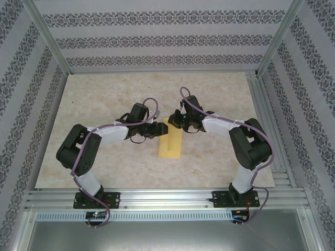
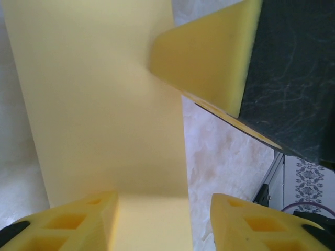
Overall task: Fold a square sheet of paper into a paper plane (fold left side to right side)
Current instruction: First fold in half a square sheet of paper at the center of the table.
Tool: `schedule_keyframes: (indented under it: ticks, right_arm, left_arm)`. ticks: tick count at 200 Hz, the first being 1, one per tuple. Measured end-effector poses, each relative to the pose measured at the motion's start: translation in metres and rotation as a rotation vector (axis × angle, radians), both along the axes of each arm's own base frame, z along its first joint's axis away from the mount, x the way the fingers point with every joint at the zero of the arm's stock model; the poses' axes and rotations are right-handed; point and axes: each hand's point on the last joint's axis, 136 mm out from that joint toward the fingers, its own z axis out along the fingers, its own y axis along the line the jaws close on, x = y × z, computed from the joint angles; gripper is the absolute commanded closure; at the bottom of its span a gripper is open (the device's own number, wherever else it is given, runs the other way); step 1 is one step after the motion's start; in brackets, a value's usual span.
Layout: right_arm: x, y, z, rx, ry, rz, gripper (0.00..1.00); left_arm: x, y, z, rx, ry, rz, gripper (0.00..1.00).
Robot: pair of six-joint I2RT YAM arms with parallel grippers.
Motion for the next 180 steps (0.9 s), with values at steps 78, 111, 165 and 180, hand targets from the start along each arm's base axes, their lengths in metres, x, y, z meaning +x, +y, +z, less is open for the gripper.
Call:
schedule_keyframes:
  ticks: [78,111,165,180]
  right_arm:
    - [-0.003,-0.011,-0.01,-0.08,-0.007,0.018,1.0]
    - [-0.001,-0.018,-0.013,-0.1,-0.009,0.009,1.0]
    - [-0.003,-0.032,-0.021,-0.128,0.003,-0.009,1.0]
    - [-0.005,-0.033,-0.021,-0.131,0.003,-0.008,1.0]
  left_arm:
    - [0.013,0.031,0.022,0.188,-0.088,0.111,0.15]
    - [0.008,0.038,-0.009,0.33,-0.027,0.122,0.13]
    - [-0.002,0.018,-0.034,0.423,0.012,0.063,0.13]
    - [-0.002,0.016,-0.037,0.449,0.015,0.059,0.14]
